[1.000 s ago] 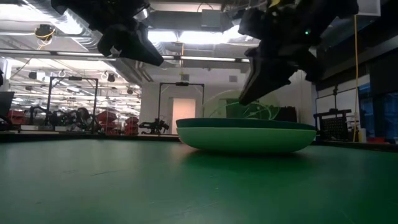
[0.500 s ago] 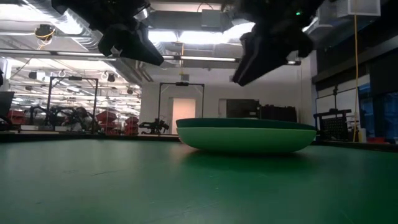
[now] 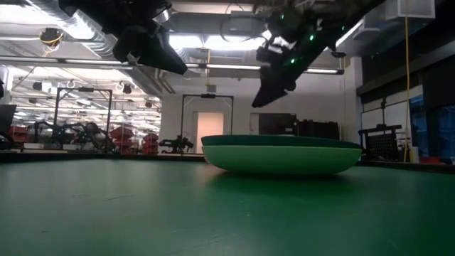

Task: Stack plastic plates
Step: Stack the light pink plate on top of the green plate

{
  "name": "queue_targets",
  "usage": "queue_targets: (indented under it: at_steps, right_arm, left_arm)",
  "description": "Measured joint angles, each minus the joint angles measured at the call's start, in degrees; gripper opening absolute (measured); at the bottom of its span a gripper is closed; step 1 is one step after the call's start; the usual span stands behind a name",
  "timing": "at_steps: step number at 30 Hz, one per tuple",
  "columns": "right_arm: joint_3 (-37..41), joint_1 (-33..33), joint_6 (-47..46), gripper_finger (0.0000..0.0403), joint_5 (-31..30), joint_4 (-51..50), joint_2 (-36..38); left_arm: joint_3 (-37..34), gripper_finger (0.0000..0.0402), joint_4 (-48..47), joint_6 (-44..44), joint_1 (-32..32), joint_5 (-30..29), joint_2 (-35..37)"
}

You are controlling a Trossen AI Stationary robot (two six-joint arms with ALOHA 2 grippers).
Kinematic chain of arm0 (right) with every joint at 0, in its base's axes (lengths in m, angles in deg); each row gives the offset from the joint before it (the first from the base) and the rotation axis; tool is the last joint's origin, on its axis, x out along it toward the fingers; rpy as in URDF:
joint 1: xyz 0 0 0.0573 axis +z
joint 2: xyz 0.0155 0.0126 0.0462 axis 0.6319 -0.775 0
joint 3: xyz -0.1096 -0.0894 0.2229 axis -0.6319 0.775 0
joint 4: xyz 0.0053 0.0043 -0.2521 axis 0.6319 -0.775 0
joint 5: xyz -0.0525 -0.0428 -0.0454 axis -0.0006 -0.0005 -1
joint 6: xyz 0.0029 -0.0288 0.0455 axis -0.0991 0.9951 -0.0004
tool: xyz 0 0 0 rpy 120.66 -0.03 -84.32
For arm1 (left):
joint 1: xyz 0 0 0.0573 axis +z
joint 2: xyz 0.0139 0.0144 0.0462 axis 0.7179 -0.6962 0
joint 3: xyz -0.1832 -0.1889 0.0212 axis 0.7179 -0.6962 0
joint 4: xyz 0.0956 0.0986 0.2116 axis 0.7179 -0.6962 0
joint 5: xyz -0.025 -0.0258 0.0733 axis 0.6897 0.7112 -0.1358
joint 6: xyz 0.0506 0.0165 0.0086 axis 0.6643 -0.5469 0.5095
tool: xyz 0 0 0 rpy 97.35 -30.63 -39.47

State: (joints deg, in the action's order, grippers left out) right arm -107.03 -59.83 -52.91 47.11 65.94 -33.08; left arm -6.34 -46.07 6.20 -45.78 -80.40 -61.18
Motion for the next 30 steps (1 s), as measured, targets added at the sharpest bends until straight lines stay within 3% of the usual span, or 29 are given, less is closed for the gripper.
queue_targets:
  at_steps: [4,13,23,30]
  right_arm:
    - [0.0,-5.6,-4.3,0.0174,1.0,4.3,-3.6]
    - [-5.5,-15.3,-15.3,0.0174,12.8,3.8,-15.8]
    - [-17.3,-17.0,-16.5,0.0174,14.5,-7.2,-26.8]
    - [-18.1,-17.0,-16.4,0.0174,15.4,-8.7,-28.6]
  left_arm:
    - [0.0,0.0121,0.4,0.0,0.0,0.0,0.0]
    - [0.0,0.0121,0.7,0.0,0.0,0.0,0.0]
    - [0.0,0.0121,0.7,0.0,0.2,0.3,0.0]
    - [0.0,0.0121,0.7,-0.2,1.1,2.9,0.0]
